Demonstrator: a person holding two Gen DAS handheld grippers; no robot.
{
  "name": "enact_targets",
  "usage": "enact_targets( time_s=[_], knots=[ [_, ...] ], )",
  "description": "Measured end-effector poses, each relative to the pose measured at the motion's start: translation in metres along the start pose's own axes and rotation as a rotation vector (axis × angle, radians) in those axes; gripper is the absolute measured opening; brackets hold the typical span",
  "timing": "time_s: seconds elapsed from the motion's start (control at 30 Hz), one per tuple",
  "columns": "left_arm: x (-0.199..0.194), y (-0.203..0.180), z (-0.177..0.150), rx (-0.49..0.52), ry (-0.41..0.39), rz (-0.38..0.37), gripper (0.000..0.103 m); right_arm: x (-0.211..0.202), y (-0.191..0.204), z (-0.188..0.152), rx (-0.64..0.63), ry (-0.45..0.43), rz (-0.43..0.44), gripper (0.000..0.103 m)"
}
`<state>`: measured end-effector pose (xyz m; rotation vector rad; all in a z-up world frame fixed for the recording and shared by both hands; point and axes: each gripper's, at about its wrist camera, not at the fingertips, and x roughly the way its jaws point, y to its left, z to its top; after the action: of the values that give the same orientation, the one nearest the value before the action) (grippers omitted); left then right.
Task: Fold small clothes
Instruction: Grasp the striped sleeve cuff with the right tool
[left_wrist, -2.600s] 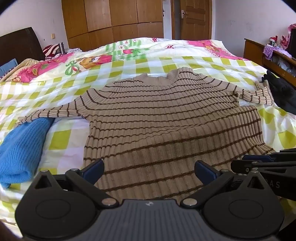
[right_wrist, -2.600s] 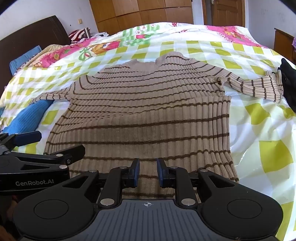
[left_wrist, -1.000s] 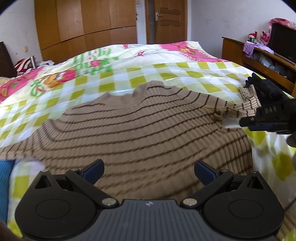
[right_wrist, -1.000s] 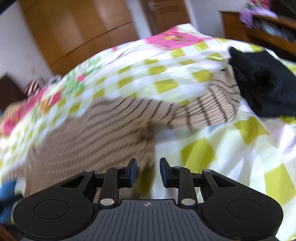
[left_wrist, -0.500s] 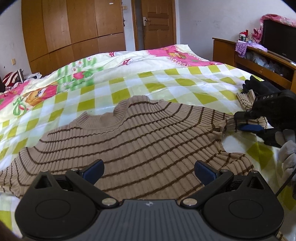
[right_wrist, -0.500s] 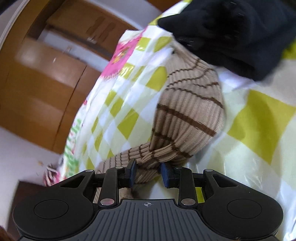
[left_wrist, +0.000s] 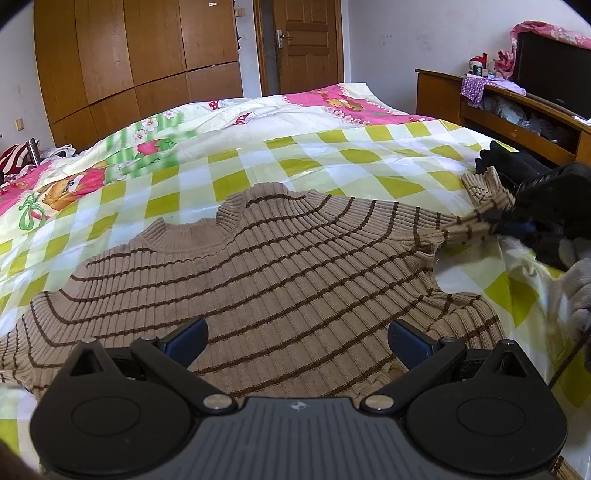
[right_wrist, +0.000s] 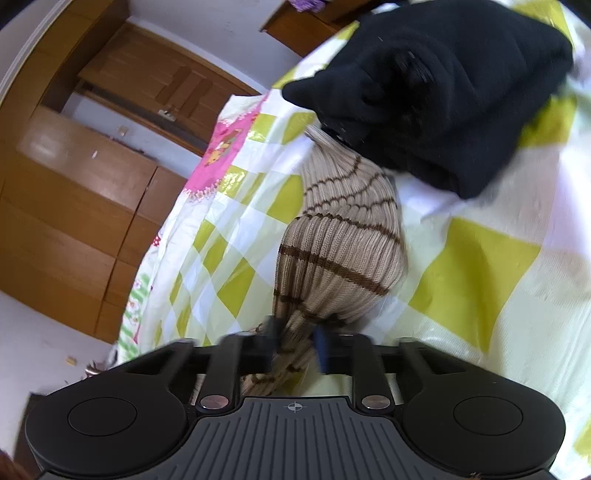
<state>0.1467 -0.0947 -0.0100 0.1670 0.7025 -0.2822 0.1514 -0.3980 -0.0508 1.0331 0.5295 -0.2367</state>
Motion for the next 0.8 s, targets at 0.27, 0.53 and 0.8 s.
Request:
enact_targets(
  time_s=[0.27,0.53,0.8],
  knots=[
    [0.001,0.007,-0.003,-0.033,0.004,-0.014,0.103,-0.040,0.035,0.001,-0.216,-0.092,0.097,0.010],
    [0.001,-0.002,-0.005,0.009,0.010,-0.009,0.103,-0.039,-0.008,0.000,-0.153,-0.024,0.010,0.017],
    [0.011,-0.018,0.009,0.017,-0.008,-0.032,0.103,-0.038,-0.025,0.046,-0.117,-0.144,-0.038,0.025]
  ],
)
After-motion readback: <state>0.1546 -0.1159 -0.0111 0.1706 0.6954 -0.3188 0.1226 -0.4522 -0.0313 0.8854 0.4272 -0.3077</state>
